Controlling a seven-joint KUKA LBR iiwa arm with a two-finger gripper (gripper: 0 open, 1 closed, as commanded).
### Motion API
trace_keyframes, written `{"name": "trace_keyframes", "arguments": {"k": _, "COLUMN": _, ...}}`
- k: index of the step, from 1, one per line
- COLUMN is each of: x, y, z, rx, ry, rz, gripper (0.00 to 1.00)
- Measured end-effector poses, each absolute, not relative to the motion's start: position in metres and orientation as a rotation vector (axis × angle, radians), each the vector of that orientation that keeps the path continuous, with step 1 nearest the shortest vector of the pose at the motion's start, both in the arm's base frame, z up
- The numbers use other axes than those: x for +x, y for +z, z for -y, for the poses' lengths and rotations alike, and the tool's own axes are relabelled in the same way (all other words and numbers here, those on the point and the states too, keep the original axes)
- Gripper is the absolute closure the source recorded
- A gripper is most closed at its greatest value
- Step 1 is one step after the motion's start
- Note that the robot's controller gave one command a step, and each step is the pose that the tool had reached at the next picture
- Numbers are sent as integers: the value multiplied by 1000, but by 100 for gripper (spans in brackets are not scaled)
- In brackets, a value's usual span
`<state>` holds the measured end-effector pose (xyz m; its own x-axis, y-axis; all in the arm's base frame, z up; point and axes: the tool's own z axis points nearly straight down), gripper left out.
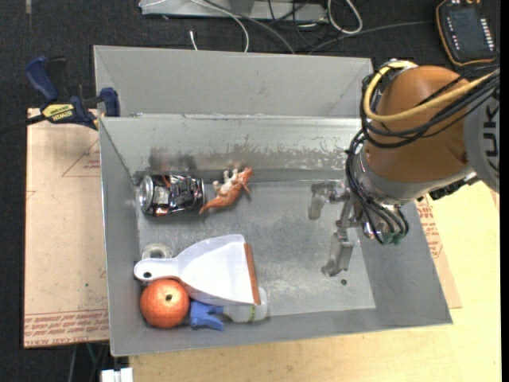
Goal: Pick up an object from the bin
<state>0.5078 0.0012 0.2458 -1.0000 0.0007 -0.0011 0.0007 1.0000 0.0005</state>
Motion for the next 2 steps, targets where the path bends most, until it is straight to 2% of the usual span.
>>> {"name": "trace_keyframes", "arguments": {"k": 1, "x": 508, "y": 246, "z": -1, "rx": 1, "ry": 1, "rz": -3141, "gripper": 0}}
{"name": "trace_keyframes", "arguments": {"k": 2, "x": 499, "y": 331, "z": -42, "rx": -739, "ry": 0, "rz": -3042, "gripper": 0}}
